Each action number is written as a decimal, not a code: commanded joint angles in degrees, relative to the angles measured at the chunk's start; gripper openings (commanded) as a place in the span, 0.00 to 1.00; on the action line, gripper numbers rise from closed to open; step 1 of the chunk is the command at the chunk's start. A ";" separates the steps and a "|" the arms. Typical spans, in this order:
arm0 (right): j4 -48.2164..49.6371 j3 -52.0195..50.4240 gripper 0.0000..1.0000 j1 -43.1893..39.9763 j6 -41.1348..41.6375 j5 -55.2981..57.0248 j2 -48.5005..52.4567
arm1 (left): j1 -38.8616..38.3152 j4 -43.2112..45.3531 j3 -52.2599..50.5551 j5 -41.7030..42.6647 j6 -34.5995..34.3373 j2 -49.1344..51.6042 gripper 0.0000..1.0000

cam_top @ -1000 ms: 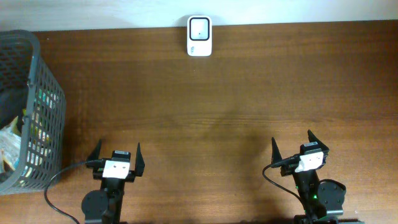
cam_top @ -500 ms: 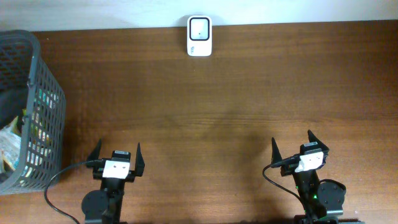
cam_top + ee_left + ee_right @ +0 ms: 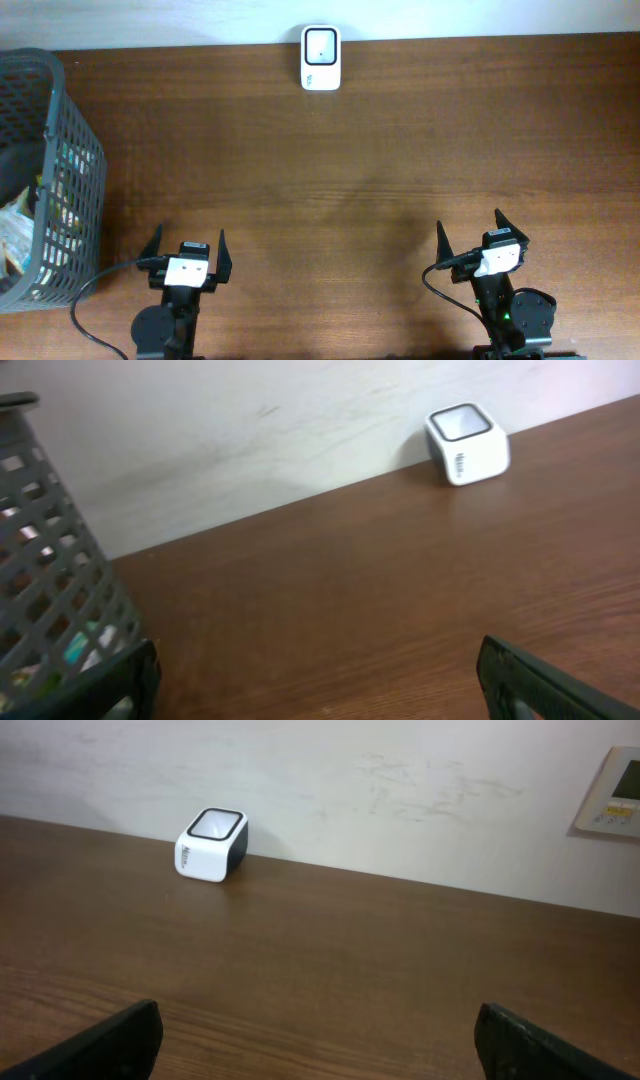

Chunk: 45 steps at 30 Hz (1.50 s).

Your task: Scan the item barcode

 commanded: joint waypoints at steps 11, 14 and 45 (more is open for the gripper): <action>-0.20 -0.35 0.99 0.00 0.22 -0.33 -0.42 | 0.35 0.04 -0.31 -2.95 0.85 -0.44 0.99; -0.22 -0.35 0.99 0.00 0.24 -0.35 -0.42 | 0.35 0.61 -0.31 3.63 0.83 -0.44 0.99; 2.16 -0.33 0.99 -0.02 0.63 -0.33 -0.42 | 0.35 7.61 5.40 2.25 -2.60 3.17 0.99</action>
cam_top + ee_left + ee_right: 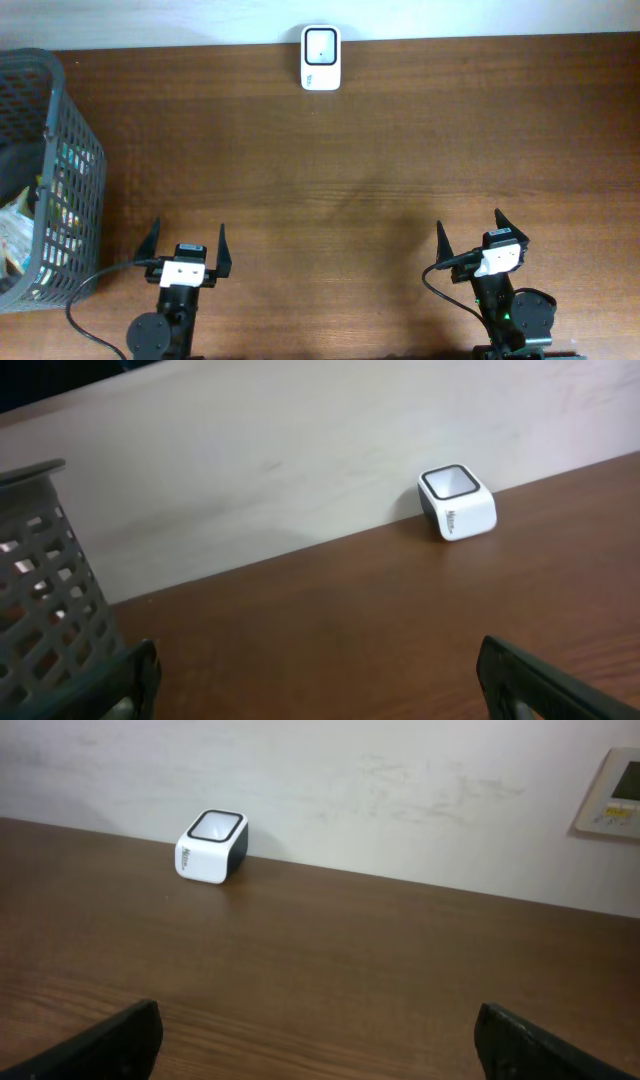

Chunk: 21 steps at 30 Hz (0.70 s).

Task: Scan the item barcode
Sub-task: 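Reach the left gripper into the grey basket and grasp a white snack bag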

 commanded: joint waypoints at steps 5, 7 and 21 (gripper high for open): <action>3.32 -0.33 0.99 -0.02 0.48 -0.33 -0.44 | 0.35 -0.42 15.74 -0.52 -0.94 14.78 0.99; 3.50 -0.26 0.99 -0.02 0.48 -0.33 -0.44 | 0.35 -2.36 21.92 -0.46 -0.59 21.33 0.99; -5.51 5.73 0.99 -0.02 0.50 -2.71 -0.26 | 0.35 -62.49 104.69 5.92 2.49 83.67 0.99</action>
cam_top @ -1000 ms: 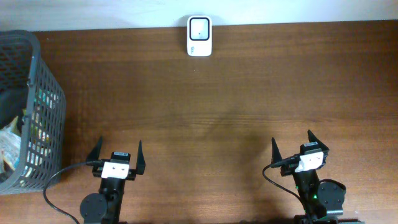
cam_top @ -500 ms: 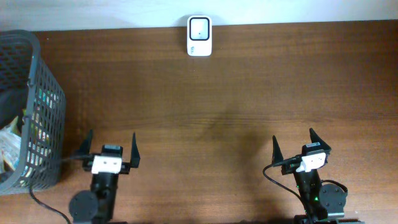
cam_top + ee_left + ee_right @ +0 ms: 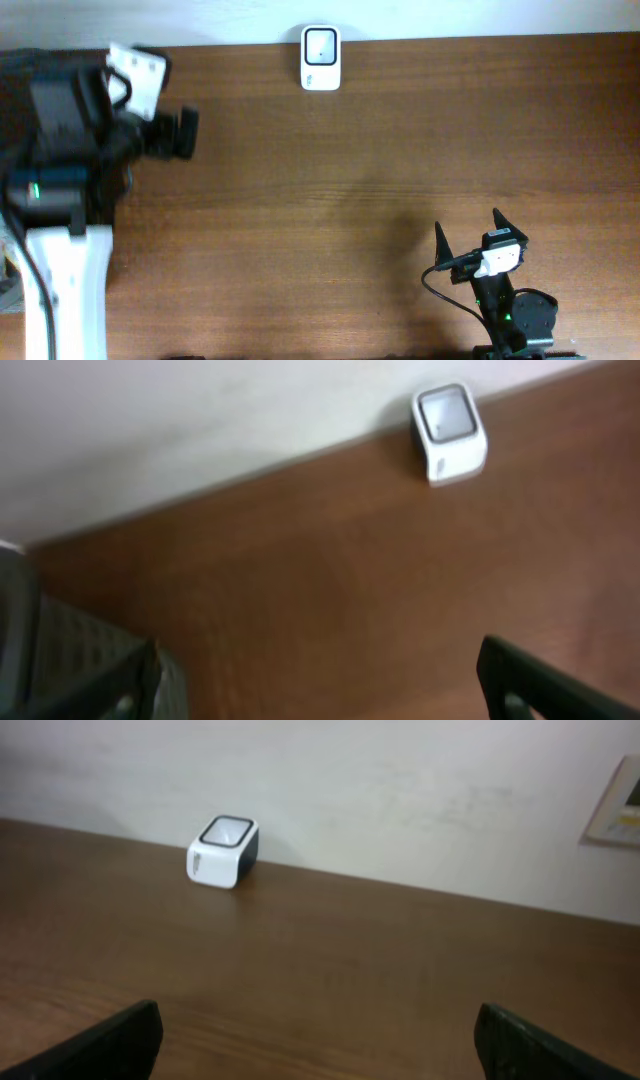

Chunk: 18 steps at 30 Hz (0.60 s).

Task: Scan the item barcode
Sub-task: 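Reach the left gripper into the grey basket and grasp a white snack bag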

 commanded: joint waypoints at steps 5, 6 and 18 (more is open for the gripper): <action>-8.37 12.52 0.99 -0.02 0.44 -2.05 5.03 | 0.20 -4.55 9.07 4.20 0.68 8.57 0.99; -8.55 14.08 0.99 -0.02 0.44 -2.54 7.06 | 0.20 -4.46 9.07 4.17 0.68 8.57 0.99; -40.09 62.73 0.99 0.00 0.44 -7.80 59.98 | 8.48 -2.34 9.09 -6.49 -21.07 8.61 0.99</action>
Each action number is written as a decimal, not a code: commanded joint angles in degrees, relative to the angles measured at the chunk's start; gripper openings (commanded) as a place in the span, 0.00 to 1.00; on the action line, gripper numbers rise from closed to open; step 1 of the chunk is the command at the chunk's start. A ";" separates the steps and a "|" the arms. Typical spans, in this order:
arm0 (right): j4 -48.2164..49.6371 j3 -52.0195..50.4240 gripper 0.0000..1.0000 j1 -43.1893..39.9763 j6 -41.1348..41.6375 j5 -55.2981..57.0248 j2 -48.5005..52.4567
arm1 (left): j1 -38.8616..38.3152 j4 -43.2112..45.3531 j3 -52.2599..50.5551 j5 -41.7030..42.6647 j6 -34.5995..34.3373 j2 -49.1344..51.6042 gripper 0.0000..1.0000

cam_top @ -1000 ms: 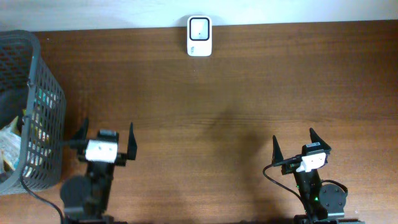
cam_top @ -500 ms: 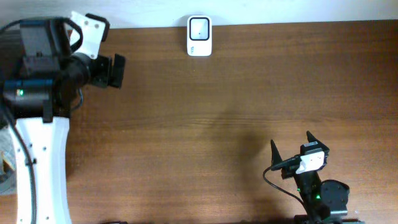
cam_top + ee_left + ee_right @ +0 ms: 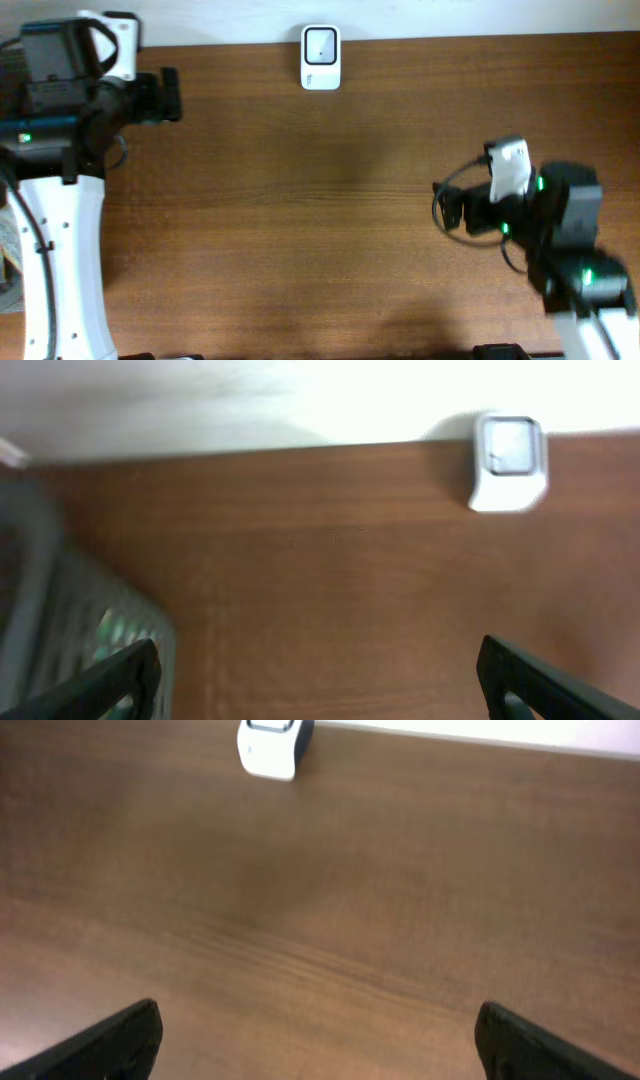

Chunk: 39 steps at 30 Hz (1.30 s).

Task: Scan the item barcode
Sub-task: 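Reach the left gripper into the grey basket and grasp a white snack bag, then lift the white bag out and drop it on the table center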

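The white barcode scanner (image 3: 321, 45) stands at the table's far edge against the wall; it also shows as the scanner (image 3: 510, 460) and the scanner (image 3: 272, 745) in the wrist views. My left gripper (image 3: 165, 96) is raised at the far left, open and empty, its camera looking down beside the grey mesh basket (image 3: 60, 630). Greenish items (image 3: 105, 625) show dimly through the mesh. My right gripper (image 3: 446, 206) is raised over the right middle of the table, open with nothing between its fingers.
The brown wooden table (image 3: 330, 200) runs to a white wall at the back. In the overhead view my left arm hides most of the basket, and only a strip of its contents (image 3: 8, 255) shows at the left edge.
My right arm has risen from its rest at the front right edge and now hangs over the right middle of the table. My left gripper has shifted a little farther back and left.
Both arms first rested at the table's front edge with open grippers, the basket in plain view at the left. The left wrist then tilted upward. By 0.6 s ago the left arm was raised over the basket area. Now both arms are raised, still open and empty.
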 commanded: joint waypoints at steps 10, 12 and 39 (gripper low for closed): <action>-4.92 12.15 0.99 0.00 0.35 -11.50 25.99 | 34.12 -10.84 3.34 -4.48 -19.76 2.19 0.91; -4.92 12.15 0.99 0.00 0.15 -11.08 26.29 | 37.88 -12.13 2.91 -4.46 -20.65 4.39 0.88; -4.92 12.15 1.00 -0.02 0.22 -6.56 26.29 | 40.68 4.26 -19.58 -17.29 -20.17 26.82 0.03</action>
